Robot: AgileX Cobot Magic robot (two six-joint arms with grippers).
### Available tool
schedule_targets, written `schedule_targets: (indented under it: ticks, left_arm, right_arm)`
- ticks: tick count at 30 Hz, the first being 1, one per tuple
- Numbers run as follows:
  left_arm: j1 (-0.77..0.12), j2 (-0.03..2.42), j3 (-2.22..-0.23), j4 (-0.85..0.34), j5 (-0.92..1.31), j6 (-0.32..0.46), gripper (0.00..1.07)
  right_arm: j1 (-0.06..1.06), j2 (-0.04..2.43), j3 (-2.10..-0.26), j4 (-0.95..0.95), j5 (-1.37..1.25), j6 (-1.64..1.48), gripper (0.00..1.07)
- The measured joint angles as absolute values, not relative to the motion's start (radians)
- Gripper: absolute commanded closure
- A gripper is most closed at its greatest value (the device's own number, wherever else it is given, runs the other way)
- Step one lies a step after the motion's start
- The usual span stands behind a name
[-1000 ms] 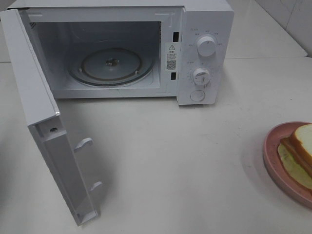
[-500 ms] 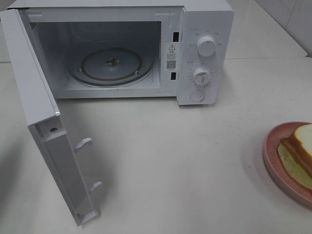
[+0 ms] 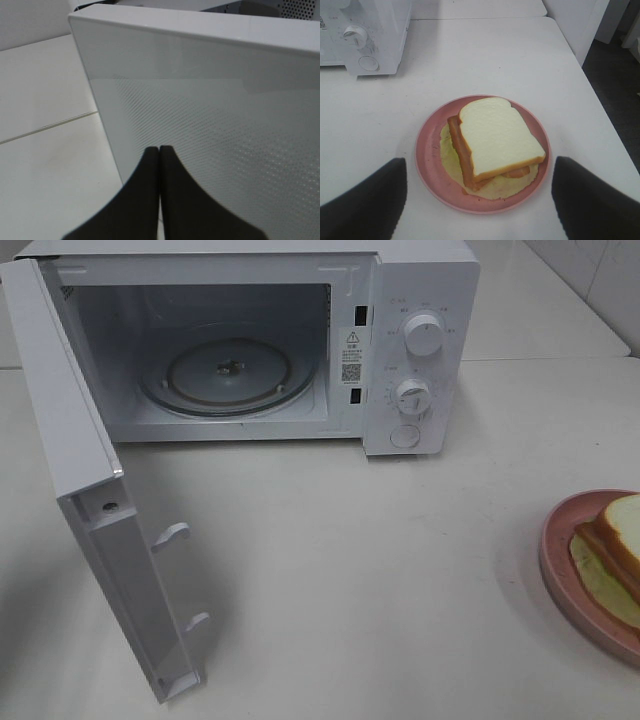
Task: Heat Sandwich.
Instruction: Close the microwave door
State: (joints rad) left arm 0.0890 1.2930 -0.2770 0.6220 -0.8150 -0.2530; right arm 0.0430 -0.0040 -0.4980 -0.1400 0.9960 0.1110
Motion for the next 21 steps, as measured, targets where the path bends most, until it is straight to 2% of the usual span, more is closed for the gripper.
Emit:
schedule_targets:
  ticks: [9, 12, 14, 15, 18, 19, 21]
  left_arm:
    - [0.069, 1.338, -0.287, 0.634, -0.862, -0.279, 1.07]
    - [-0.007, 1.359, -0.300, 0.603, -0.859, -0.260, 1.07]
    - [-0.025, 1.364, -0.300, 0.587, -0.858, -0.252, 1.07]
    - [-0.069, 1.380, -0.300, 0.538, -0.854, -0.229, 1.07]
    - [-0.128, 1.401, -0.300, 0.437, -0.843, -0.186, 1.07]
    - [-0.128, 1.401, -0.300, 0.437, -0.843, -0.186, 1.07]
    - [-0.193, 1.426, -0.300, 0.363, -0.841, -0.142, 1.07]
  right_arm:
    - [0.043, -0.004, -0.498, -0.140, 0.996, 0.111, 0.31]
    - [0.043, -0.004, -0.498, -0.140, 0.996, 0.111, 0.31]
    - [0.043, -0.004, -0.498, -0.140, 0.996, 0.111, 0.31]
    - [0.043, -0.004, -0.498, -0.140, 0.996, 0.111, 0.31]
    - [0.043, -0.004, -0.498, -0.140, 0.996, 0.111, 0.31]
    - [0.043, -0.004, -0.498, -0.140, 0.996, 0.111, 0.31]
    - [0.043, -0.004, -0.498, -0.140, 0.996, 0.111, 0.31]
